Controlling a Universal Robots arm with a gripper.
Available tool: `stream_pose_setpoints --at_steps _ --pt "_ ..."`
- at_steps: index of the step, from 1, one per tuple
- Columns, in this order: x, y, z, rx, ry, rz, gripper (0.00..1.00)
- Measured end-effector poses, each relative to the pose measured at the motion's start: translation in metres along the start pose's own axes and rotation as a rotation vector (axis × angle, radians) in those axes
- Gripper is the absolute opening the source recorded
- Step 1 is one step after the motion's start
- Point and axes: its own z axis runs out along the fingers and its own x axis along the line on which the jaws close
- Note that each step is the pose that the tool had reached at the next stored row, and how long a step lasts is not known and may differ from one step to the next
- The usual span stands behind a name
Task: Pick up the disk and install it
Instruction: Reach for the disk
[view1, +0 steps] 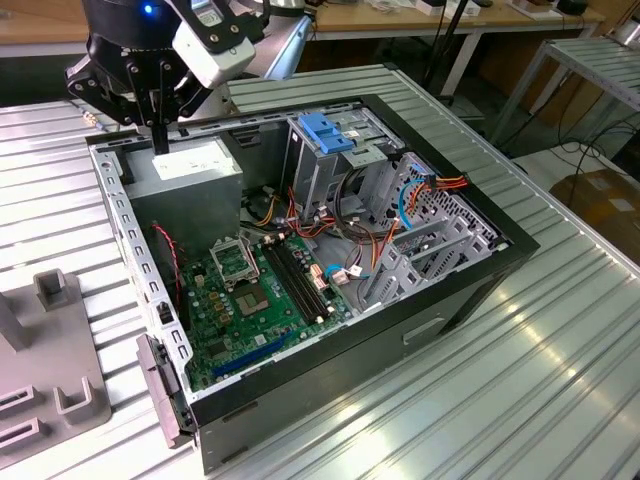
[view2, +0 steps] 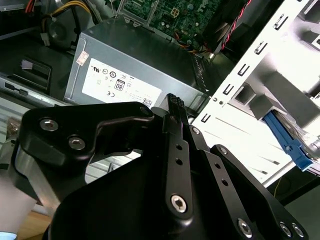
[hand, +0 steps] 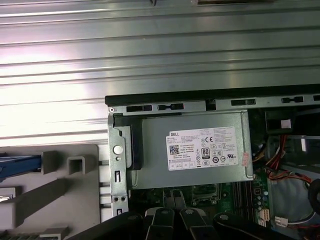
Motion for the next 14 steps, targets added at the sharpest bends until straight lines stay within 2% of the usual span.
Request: stream_pose_setpoints --at_steps 14 --pt "0.0113 -0.0008 -0.0003 0.0000 -0.0001 0.000 0.10"
